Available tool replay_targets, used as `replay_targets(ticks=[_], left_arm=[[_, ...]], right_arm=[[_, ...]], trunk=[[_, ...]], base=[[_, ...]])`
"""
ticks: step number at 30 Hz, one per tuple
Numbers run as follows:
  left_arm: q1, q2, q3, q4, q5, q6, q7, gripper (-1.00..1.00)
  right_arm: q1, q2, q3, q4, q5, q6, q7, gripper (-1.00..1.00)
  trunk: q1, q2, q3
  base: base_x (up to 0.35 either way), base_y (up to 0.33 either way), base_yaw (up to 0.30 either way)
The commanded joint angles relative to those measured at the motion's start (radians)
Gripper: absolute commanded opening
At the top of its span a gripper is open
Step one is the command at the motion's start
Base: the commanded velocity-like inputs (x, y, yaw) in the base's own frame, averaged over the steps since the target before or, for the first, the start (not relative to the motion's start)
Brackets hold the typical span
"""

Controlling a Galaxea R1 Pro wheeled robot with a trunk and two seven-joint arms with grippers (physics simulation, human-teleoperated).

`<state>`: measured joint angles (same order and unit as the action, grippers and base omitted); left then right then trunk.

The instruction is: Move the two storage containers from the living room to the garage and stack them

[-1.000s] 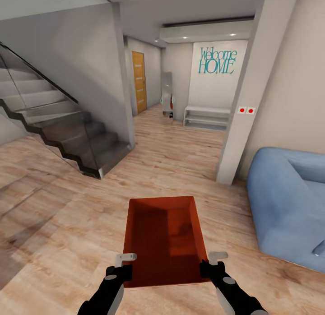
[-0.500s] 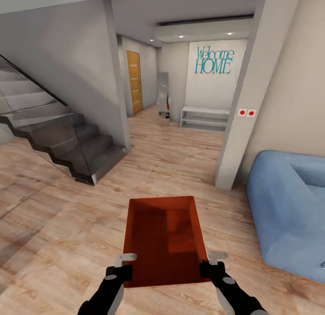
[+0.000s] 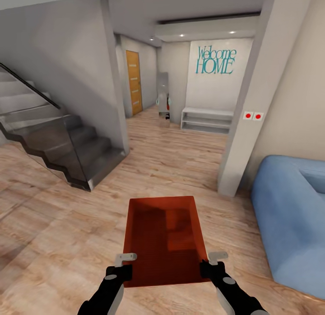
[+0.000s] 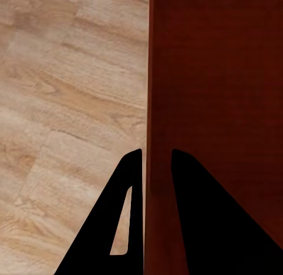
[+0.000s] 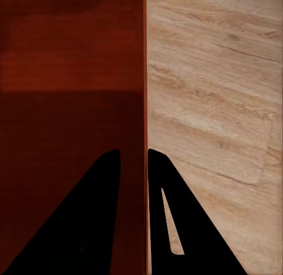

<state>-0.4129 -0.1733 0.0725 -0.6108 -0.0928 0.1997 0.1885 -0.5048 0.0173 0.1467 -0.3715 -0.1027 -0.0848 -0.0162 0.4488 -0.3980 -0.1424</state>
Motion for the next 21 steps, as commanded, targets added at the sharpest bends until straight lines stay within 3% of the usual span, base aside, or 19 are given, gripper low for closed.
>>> replay_targets(ticks=[1, 21], left_arm=[[-0.001, -0.001, 0.001, -0.003, -0.020, 0.007, 0.003, -1.00], [0.000, -0.001, 0.001, -0.003, -0.019, 0.007, 0.003, -1.00]], right_arm=[[-0.001, -0.007, 0.013, 0.002, -0.012, -0.004, -0.001, -1.00], [-0.001, -0.007, 0.013, 0.002, -0.012, -0.003, -0.001, -1.00]], trunk=[[0.001, -0.002, -0.002], [0.001, -0.002, -0.002]], base=[[0.330, 0.000, 0.000], [0.330, 0.000, 0.000]])
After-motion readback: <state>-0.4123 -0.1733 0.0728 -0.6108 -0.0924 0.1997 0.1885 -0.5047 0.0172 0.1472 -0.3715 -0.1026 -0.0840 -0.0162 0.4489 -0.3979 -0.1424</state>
